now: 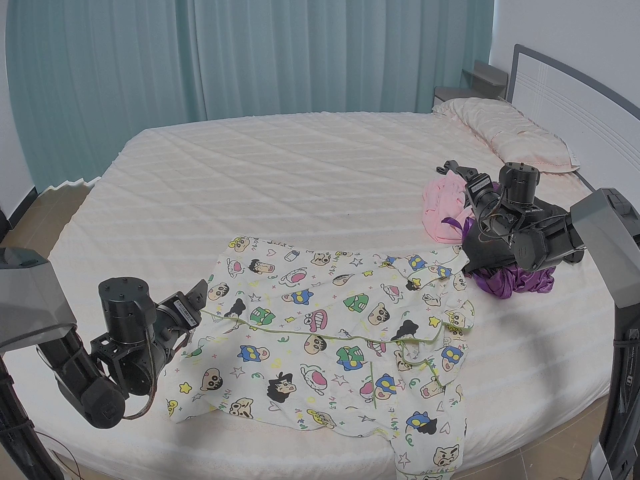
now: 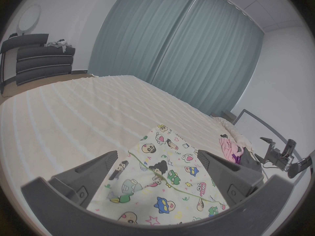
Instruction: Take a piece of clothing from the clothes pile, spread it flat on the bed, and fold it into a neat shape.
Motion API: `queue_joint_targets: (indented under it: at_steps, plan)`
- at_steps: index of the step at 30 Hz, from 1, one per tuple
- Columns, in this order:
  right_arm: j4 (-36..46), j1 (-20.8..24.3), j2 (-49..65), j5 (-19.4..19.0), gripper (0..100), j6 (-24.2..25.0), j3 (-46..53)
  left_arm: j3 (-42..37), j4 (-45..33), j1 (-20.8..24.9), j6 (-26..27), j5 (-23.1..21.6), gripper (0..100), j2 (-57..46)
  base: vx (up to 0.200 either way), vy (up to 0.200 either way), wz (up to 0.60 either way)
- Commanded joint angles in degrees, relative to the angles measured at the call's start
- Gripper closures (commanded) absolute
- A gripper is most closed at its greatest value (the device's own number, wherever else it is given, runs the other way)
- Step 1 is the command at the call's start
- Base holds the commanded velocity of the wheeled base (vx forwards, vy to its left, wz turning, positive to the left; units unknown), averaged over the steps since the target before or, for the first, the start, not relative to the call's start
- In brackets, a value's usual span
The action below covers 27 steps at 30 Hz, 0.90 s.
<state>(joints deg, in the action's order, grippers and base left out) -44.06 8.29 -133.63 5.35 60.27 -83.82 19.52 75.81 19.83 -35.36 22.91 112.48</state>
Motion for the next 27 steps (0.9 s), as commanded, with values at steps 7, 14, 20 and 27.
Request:
queue_joint_targets:
  at_steps: [7,14,20,27]
  plan:
    - [-3.14,-1.35,7.6,-7.46,0,-15.45,29.59,-9.41,0.04,2.93,-7.79,-1.64,0,-6.84,0.0,0.0,0.0]
    - [-17.73,-2.4,8.04,-8.96,0,-19.84,49.11,-12.75,-0.05,5.48,-9.64,-3.04,0,-8.6,0.0,0.0,0.0]
    - [-21.95,-1.26,4.7,-8.96,0,-14.04,53.85,-12.93,0.04,6.36,-10.69,-3.04,0,-7.98,0.0,0.0,0.0]
    - [-22.39,0.15,2.15,-9.04,0,-9.47,52.97,-12.84,0.04,7.32,-11.22,-3.04,0,-7.8,0.0,0.0,0.0]
